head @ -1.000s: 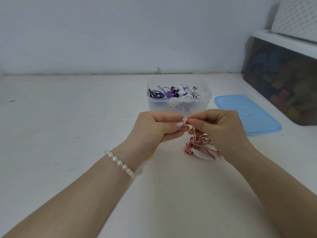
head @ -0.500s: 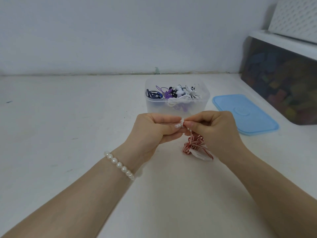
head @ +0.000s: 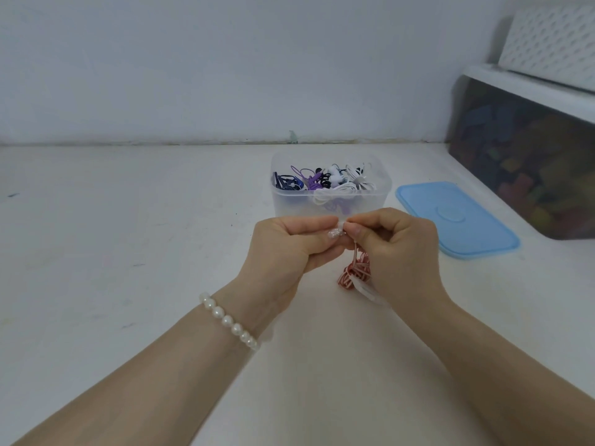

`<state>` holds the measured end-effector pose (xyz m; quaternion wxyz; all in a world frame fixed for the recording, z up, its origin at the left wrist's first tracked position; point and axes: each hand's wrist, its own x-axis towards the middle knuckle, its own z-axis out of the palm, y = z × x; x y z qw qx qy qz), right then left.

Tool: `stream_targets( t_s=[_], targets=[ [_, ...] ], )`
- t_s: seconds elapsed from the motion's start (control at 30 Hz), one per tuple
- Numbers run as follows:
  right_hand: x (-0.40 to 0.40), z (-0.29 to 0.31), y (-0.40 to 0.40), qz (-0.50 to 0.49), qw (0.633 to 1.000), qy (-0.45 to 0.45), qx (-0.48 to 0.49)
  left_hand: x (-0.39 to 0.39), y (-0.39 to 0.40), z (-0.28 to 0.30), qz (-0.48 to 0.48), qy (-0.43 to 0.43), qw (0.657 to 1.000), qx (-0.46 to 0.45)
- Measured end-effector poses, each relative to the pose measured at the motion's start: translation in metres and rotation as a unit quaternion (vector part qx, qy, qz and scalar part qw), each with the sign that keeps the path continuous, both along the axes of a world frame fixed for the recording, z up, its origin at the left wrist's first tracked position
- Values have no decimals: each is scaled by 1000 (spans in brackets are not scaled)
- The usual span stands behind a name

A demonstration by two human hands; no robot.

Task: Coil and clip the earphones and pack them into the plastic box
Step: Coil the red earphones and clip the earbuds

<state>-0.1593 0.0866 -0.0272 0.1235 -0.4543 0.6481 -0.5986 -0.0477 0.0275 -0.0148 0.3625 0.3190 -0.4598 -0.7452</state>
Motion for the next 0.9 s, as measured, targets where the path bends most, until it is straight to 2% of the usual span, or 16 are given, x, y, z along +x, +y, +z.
stream_targets(
  t_s=[0.47,0.67,0.9],
  targets=[
    [3,-8,-4,-65,994,65,-50,-3,7,-2,15,29,999,-17],
    [-2,-10,-4,-31,987,131,-88,1,3,0,1,14,1000,-28],
    [-10,4,-2,87,995,-35,-17,6,-3,0,-26,-33,997,-60]
  ],
)
